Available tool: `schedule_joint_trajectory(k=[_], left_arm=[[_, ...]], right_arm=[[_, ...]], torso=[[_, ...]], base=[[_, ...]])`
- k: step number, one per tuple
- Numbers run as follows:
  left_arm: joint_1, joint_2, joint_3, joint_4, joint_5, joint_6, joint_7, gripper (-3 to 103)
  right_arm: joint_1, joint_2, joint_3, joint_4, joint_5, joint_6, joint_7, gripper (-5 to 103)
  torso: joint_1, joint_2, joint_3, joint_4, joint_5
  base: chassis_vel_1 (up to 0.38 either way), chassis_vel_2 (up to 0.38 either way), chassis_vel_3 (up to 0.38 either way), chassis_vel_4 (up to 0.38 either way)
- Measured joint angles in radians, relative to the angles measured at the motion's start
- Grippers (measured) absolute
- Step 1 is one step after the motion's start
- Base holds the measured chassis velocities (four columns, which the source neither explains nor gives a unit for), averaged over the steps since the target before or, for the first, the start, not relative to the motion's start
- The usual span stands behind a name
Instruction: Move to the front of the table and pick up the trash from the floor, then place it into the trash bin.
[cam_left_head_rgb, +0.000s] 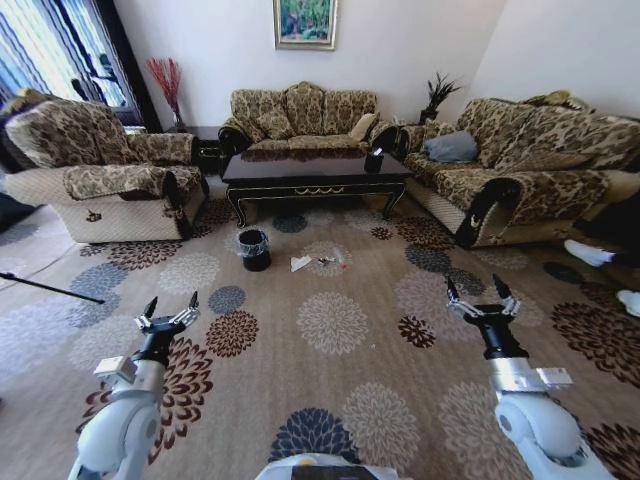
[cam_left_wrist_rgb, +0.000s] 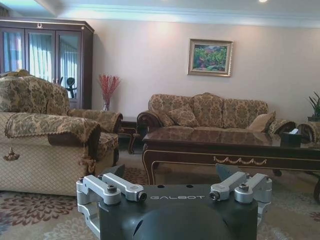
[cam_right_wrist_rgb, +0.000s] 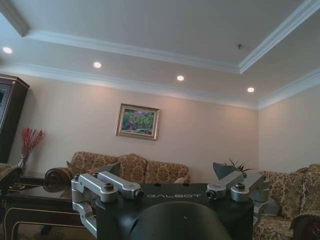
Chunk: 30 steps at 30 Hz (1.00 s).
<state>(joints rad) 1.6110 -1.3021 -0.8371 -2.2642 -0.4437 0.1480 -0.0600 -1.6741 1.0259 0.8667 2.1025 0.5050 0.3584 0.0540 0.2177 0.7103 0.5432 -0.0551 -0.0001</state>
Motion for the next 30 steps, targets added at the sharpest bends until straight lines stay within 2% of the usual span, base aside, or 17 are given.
schedule_joint_trajectory(k=[4, 7, 10, 15, 21, 30], left_arm=[[0.000, 0.005, -0.006, -0.008, 0.017, -0.003, 0.005, 100], [-0.001, 0.008, -0.009, -0.010, 0.019, -0.003, 0.005, 100], [0.000, 0.009, -0.010, -0.011, 0.019, -0.003, 0.005, 100], [0.000, 0.008, -0.010, -0.012, 0.019, -0.004, 0.005, 100], [0.001, 0.008, -0.010, -0.012, 0.020, -0.004, 0.005, 100], [0.007, 0.004, -0.010, -0.018, 0.023, -0.004, 0.006, 100]], right_arm=[[-0.007, -0.016, 0.007, 0.008, -0.002, -0.021, 0.008, 100], [-0.026, -0.032, 0.005, 0.010, -0.002, -0.084, 0.059, 100], [-0.043, -0.038, 0.003, 0.019, 0.002, -0.121, 0.066, 100], [-0.062, -0.043, 0.002, 0.036, -0.003, -0.154, -0.003, 100], [-0.081, -0.050, 0.002, 0.058, -0.018, -0.198, -0.003, 100], [-0.079, -0.055, 0.006, 0.062, -0.009, -0.161, 0.001, 100]], torso=[[-0.007, -0.017, -0.010, 0.0000, 0.0000], [-0.014, -0.033, -0.019, 0.0001, 0.0000], [-0.017, -0.041, -0.024, -0.0001, 0.0001], [-0.027, -0.064, -0.037, 0.0002, 0.0000], [-0.039, -0.090, -0.052, -0.0001, 0.0001], [-0.054, -0.128, -0.074, -0.0001, 0.0000]], base=[[0.000, 0.000, 0.000, 0.000], [0.000, 0.000, 0.000, 0.000], [0.000, 0.000, 0.000, 0.000], [0.000, 0.000, 0.000, 0.000], [0.000, 0.000, 0.000, 0.000], [0.000, 0.000, 0.000, 0.000]])
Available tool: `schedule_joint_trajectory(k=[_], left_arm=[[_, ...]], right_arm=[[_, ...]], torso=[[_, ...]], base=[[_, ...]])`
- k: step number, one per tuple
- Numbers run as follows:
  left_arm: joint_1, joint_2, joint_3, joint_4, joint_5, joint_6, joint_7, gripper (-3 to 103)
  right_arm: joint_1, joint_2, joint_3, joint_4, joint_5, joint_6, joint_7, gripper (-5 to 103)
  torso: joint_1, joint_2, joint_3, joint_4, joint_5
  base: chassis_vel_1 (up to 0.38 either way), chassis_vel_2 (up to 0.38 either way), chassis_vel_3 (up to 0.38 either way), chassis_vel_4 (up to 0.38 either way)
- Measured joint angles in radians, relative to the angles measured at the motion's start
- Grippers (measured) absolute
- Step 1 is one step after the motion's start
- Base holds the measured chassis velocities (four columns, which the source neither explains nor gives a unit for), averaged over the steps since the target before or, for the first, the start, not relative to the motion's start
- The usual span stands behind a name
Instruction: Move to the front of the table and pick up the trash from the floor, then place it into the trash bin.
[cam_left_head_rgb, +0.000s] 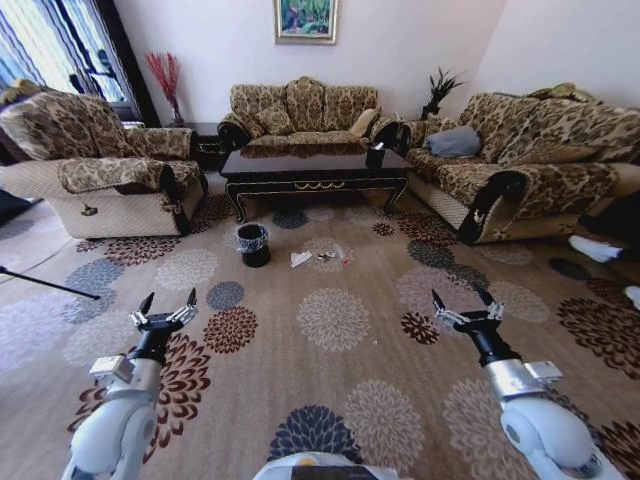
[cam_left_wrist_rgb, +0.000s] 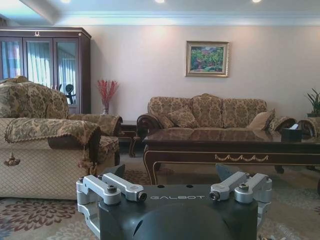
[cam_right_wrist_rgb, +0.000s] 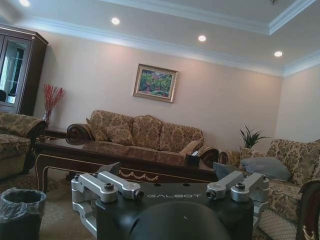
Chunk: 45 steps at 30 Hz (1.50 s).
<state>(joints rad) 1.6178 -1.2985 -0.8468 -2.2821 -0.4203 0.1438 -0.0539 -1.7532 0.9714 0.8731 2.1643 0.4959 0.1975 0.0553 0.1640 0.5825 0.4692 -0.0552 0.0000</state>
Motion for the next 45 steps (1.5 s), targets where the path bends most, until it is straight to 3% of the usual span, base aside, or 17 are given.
schedule_joint_trajectory(k=[10, 32, 45], left_arm=[[0.008, -0.002, -0.001, -0.011, 0.004, 0.000, 0.001, 100], [0.080, -0.019, 0.008, -0.060, 0.048, 0.004, -0.007, 100], [0.084, -0.021, 0.011, -0.057, 0.061, 0.004, -0.007, 100]], right_arm=[[0.008, 0.007, -0.003, -0.007, 0.000, 0.051, -0.010, 100], [0.073, -0.037, 0.021, -0.085, 0.056, 0.068, -0.006, 100], [0.057, -0.054, 0.002, -0.071, 0.037, 0.069, -0.008, 100]], torso=[[-0.017, -0.043, -0.025, 0.0001, 0.0001], [-0.052, -0.133, -0.081, 0.0002, 0.0002], [-0.071, -0.185, -0.115, 0.0001, -0.0001]], base=[[0.000, 0.000, 0.000, 0.000], [0.000, 0.000, 0.000, 0.000], [0.000, 0.000, 0.000, 0.000]])
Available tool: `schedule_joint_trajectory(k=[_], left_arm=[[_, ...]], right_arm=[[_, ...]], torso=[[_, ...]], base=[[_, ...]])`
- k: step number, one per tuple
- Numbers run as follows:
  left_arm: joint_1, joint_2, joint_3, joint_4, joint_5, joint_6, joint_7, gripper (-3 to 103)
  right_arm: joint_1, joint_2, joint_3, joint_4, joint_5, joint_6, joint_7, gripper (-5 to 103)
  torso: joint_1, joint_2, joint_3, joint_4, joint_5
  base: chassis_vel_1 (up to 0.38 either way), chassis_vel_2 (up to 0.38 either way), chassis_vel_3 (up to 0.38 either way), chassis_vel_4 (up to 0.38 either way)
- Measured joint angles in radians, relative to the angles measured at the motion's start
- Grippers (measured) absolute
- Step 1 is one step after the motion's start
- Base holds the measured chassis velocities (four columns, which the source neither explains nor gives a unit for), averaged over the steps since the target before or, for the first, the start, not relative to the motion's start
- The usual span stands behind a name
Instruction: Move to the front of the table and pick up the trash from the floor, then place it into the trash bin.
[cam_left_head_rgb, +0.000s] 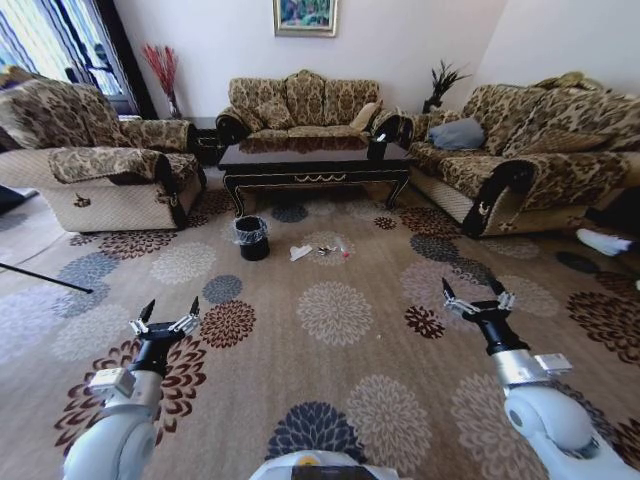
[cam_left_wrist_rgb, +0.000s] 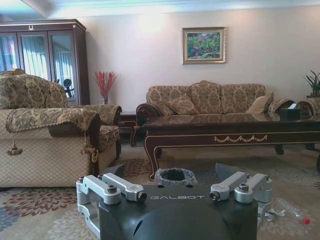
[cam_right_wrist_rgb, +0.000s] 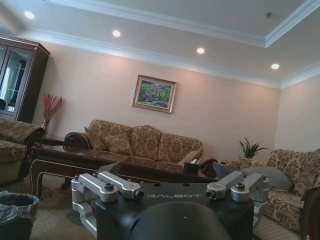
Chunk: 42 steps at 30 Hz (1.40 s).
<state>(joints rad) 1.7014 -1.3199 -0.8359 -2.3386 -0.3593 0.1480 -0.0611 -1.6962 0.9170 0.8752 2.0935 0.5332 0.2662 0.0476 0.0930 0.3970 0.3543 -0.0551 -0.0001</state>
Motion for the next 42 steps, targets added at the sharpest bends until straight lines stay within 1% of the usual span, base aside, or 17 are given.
schedule_joint_trajectory(k=[3, 6, 17, 25, 26, 31, 37, 40, 42], left_arm=[[-0.002, -0.001, 0.001, 0.003, 0.002, -0.001, 0.000, 100], [-0.008, -0.001, 0.005, 0.008, 0.002, -0.001, 0.000, 100], [-0.019, -0.002, 0.016, 0.019, 0.006, -0.004, 0.000, 100], [-0.032, 0.007, 0.000, -0.003, -0.036, -0.005, 0.000, 100], [-0.032, 0.007, 0.000, -0.003, -0.036, -0.005, 0.000, 100], [-0.036, 0.005, -0.001, -0.005, -0.040, -0.003, 0.000, 100], [-0.047, 0.006, -0.005, -0.007, -0.047, 0.000, 0.000, 100], [-0.049, 0.008, -0.007, -0.007, -0.052, 0.002, 0.000, 100], [-0.049, 0.006, -0.007, -0.007, -0.052, 0.002, 0.000, 100]], right_arm=[[0.000, 0.000, 0.000, 0.001, -0.001, 0.000, 0.001, 100], [-0.002, 0.002, 0.000, 0.002, -0.003, 0.001, -0.001, 100], [0.000, 0.008, -0.001, -0.004, -0.010, 0.006, -0.007, 100], [-0.002, 0.019, 0.000, -0.005, -0.041, 0.016, -0.016, 100], [-0.002, 0.019, 0.000, -0.005, -0.041, 0.016, -0.016, 100], [-0.003, 0.018, 0.003, -0.002, -0.041, 0.017, -0.018, 100], [-0.005, 0.019, 0.003, -0.002, -0.041, 0.018, -0.020, 100], [-0.005, 0.020, 0.000, -0.003, -0.041, 0.025, -0.030, 100], [-0.005, 0.021, -0.001, -0.004, -0.041, 0.027, -0.032, 100]], torso=[[-0.003, -0.008, -0.005, 0.0000, 0.0000], [-0.009, -0.026, -0.017, -0.0001, 0.0001], [-0.022, -0.064, -0.042, 0.0000, 0.0000], [-0.035, -0.100, -0.065, -0.0001, 0.0002], [-0.035, -0.100, -0.065, -0.0001, 0.0002], [-0.042, -0.125, -0.083, 0.0000, 0.0000], [-0.049, -0.144, -0.095, 0.0000, 0.0001], [-0.052, -0.160, -0.107, -0.0001, 0.0001], [-0.054, -0.163, -0.109, -0.0001, 0.0001]], base=[[0.000, 0.000, 0.000, 0.000], [0.000, 0.000, 0.000, 0.000], [0.000, 0.000, 0.000, 0.000], [0.000, 0.000, 0.000, 0.000], [0.000, 0.000, 0.000, 0.000], [0.000, 0.000, 0.000, 0.000], [0.000, 0.000, 0.000, 0.000], [0.000, 0.000, 0.000, 0.000], [0.000, 0.000, 0.000, 0.000]])
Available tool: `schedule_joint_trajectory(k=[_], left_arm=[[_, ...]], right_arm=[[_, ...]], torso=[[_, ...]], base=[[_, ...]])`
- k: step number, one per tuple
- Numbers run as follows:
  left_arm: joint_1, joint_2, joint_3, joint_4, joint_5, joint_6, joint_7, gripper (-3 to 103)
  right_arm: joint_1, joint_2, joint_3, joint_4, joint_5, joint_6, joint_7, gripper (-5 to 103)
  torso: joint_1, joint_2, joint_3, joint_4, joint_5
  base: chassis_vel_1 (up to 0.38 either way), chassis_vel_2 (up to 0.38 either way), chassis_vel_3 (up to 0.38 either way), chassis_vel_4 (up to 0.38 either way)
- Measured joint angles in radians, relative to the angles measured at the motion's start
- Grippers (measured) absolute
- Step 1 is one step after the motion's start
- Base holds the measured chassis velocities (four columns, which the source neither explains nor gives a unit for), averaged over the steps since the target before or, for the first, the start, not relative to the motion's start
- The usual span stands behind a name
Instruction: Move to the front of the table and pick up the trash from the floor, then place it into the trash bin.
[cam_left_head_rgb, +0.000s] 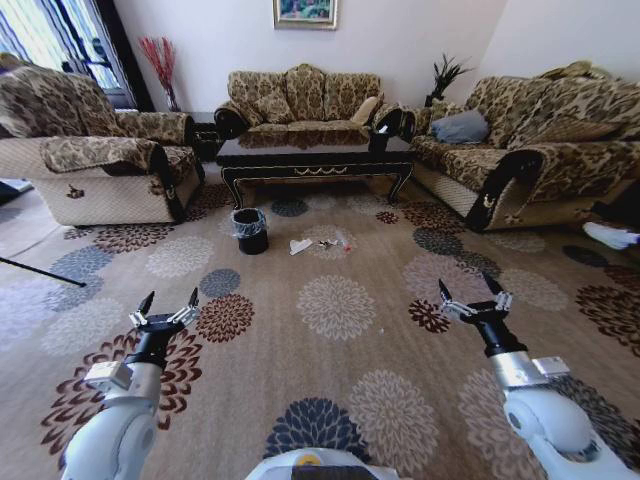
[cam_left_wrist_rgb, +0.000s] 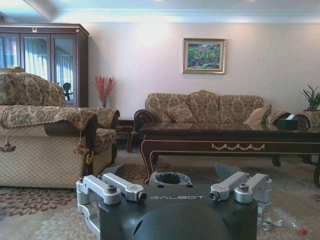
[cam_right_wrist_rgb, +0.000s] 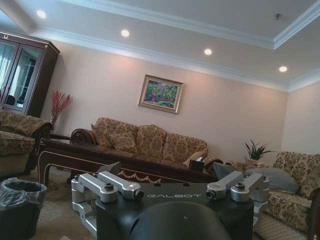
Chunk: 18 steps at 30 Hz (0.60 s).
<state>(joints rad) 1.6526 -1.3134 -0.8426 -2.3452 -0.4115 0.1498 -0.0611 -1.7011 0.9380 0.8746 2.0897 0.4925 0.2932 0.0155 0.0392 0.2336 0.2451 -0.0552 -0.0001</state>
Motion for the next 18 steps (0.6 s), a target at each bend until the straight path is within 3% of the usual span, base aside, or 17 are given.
schedule_joint_trajectory(k=[18], left_arm=[[0.004, -0.009, 0.009, 0.005, 0.009, 0.003, 0.002, 100]], right_arm=[[0.003, 0.002, -0.001, -0.008, 0.000, 0.008, -0.005, 100]], torso=[[-0.020, -0.073, -0.054, 0.0000, 0.0000]], base=[[0.000, 0.000, 0.000, 0.000]])
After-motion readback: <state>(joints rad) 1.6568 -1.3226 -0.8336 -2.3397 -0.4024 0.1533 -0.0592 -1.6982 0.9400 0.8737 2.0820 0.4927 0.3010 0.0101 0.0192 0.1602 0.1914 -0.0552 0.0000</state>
